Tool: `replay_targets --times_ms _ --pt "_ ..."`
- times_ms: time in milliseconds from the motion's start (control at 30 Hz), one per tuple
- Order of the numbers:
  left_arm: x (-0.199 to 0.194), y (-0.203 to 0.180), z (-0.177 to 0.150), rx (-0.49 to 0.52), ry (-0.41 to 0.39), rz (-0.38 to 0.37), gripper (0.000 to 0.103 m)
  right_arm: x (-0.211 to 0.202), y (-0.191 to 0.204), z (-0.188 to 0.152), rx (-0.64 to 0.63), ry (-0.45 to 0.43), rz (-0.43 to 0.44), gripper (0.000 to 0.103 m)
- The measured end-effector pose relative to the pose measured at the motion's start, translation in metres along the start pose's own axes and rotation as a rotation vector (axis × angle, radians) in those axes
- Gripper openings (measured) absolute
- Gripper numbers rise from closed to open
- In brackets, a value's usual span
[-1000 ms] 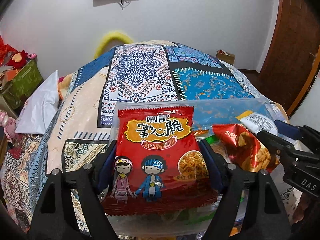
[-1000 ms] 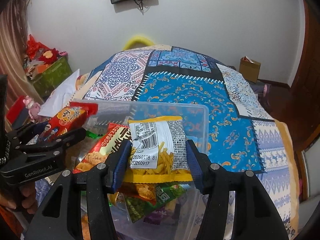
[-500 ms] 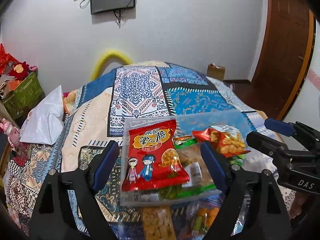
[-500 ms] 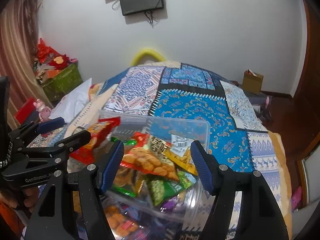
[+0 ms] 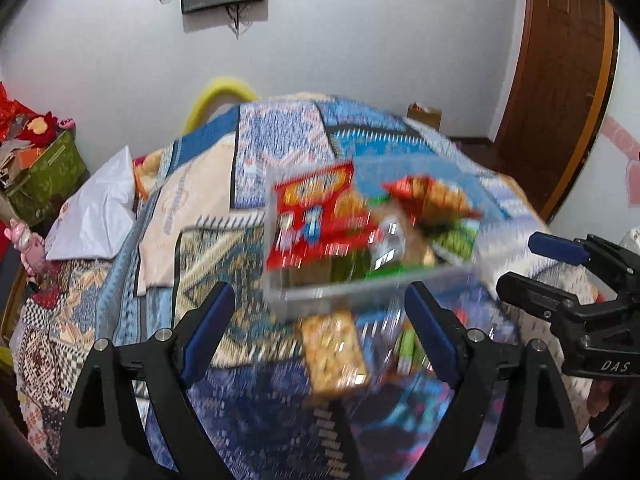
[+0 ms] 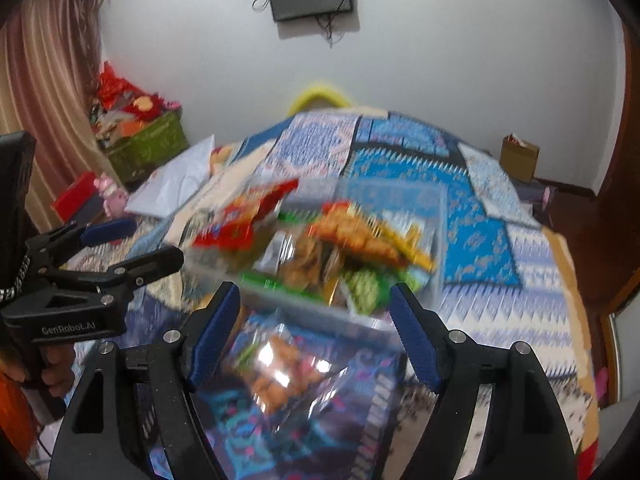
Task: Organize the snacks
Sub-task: 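Grasp the cookie pack with the left tool while the right tool grasps the orange puff bag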
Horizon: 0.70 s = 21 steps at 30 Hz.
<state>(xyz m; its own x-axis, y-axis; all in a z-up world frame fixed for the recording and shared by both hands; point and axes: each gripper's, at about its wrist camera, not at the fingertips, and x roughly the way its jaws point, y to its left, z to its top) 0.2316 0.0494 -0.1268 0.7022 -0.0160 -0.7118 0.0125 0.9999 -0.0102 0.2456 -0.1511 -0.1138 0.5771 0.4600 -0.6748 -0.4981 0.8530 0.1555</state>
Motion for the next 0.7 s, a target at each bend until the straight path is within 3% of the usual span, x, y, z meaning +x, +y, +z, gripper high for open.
replay_targets --times_ms 167,367,600,700 --pt "0.006 0.011 -0.031 -0.010 0.059 0.001 0.087 0.027 0.010 -0.021 -0.012 0.103 0.038 0.074" --pt "0.013 0.025 -0.058 -0.040 0.108 0.003 0.087 0.062 0.021 -0.020 -0.063 0.183 0.068 0.074" --pt "0.019 0.038 -0.069 -0.100 0.136 -0.014 0.087 0.080 0.021 -0.029 -0.070 0.256 0.096 0.074" --pt "0.020 0.039 -0.070 -0.114 0.134 -0.019 0.087 0.075 0.023 -0.038 -0.084 0.266 0.115 0.080"
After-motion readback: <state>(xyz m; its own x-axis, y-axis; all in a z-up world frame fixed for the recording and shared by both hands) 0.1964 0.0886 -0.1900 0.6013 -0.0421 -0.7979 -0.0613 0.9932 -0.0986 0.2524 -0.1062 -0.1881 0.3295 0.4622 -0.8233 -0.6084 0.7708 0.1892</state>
